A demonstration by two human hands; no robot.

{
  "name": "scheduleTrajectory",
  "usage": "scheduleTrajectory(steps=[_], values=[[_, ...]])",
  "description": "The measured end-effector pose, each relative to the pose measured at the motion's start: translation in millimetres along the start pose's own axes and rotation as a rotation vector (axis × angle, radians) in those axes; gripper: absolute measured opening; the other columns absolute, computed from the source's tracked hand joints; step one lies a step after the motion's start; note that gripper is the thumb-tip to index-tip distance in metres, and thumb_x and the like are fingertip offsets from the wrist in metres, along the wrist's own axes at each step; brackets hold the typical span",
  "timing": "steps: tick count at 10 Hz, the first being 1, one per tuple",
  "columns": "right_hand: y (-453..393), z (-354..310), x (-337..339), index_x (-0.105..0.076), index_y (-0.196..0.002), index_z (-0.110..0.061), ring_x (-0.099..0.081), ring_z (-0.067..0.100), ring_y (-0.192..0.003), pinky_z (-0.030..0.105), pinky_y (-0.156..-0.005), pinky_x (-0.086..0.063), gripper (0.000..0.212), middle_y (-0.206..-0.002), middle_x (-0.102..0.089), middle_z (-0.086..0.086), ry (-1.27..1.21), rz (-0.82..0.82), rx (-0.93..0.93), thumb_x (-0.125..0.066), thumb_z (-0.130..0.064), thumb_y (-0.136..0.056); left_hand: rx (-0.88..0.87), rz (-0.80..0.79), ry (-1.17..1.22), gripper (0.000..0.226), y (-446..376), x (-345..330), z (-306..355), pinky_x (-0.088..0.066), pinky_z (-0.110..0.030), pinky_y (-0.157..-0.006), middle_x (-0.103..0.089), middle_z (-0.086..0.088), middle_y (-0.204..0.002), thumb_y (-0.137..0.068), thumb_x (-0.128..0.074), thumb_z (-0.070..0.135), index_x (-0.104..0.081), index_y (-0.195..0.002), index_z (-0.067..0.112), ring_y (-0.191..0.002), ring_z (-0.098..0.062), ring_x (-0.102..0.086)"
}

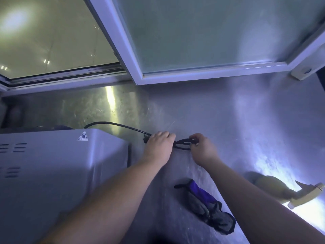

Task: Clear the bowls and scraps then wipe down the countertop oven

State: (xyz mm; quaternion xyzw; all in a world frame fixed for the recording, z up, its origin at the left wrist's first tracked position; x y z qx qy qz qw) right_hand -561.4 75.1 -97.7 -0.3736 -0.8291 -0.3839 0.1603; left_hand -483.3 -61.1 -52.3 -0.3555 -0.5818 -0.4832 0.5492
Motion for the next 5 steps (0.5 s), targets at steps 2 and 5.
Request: scheduleTrajectory(steps=[2, 5], values=[[-1, 4, -4, -0.057, -0.135, -0.018, -0.06, 0.031, -0.114, 0.03, -0.09, -0.044, 0.04, -0.131, -0.056, 0.011, 0.044, 0.005, -0.021, -0.048, -0.011, -0.096, 0.014, 0.018, 0.004, 0.032, 10, 0, -4, -0.048, -0.036, -0.079, -0.059, 0.002, -0.099, -0.075, -0.059, 0.006, -0.059, -0.104, 0.021, -0.094, -0.024, -0.057], [45, 1, -6, -0.04, -0.15, -0.016, -0.051, 0.037, -0.125, 0.039, -0.103, -0.044, 0.062, -0.145, -0.043, 0.013, 0.179, -0.062, 0.005, -0.051, -0.011, -0.089, 0.135, -0.115, 0.049, 0.033, 54, 14, -3, -0.048, -0.04, -0.089, -0.059, 0.001, -0.118, -0.084, -0.056, 0.018, -0.056, -0.117, 0.022, -0.111, -0.026, -0.057]])
Point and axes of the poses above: each hand's wrist, its own y-axis away from the middle knuckle, its own x-axis out of the back of the hand, z = x × y, the point moved 10 cm from there along -y, towards the middle knuckle
